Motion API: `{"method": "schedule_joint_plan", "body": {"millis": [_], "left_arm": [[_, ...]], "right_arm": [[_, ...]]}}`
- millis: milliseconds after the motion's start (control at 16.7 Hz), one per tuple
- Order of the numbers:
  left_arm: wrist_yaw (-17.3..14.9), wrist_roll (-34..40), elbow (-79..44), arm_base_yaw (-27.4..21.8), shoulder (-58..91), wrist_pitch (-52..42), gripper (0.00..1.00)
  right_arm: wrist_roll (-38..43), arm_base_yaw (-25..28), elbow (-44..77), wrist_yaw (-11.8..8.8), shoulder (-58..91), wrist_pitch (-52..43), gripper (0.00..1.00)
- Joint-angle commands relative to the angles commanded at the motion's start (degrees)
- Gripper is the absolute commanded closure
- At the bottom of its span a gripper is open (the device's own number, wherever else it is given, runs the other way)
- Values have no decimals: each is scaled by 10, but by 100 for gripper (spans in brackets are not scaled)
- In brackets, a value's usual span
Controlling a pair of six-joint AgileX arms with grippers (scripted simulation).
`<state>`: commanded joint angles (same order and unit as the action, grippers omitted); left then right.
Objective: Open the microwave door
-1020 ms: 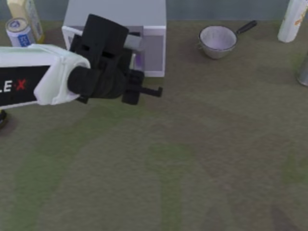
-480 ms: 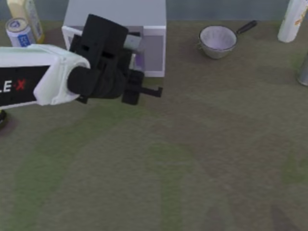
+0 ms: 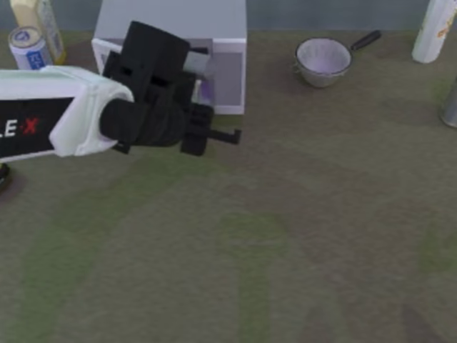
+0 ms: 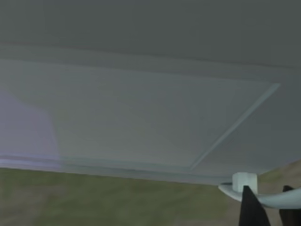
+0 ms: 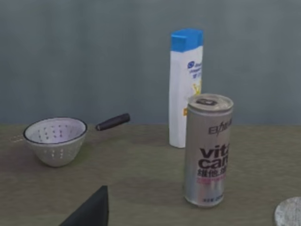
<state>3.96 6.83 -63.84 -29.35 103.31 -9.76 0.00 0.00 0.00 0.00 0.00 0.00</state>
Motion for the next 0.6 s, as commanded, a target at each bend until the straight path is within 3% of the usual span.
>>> {"method": "schedule_joint_plan", "body": {"millis": [600], "left_arm": [[-18,-21,14,7,-12,4,100]], "right_arm": [[0,0,0,0,0,0,0]]}}
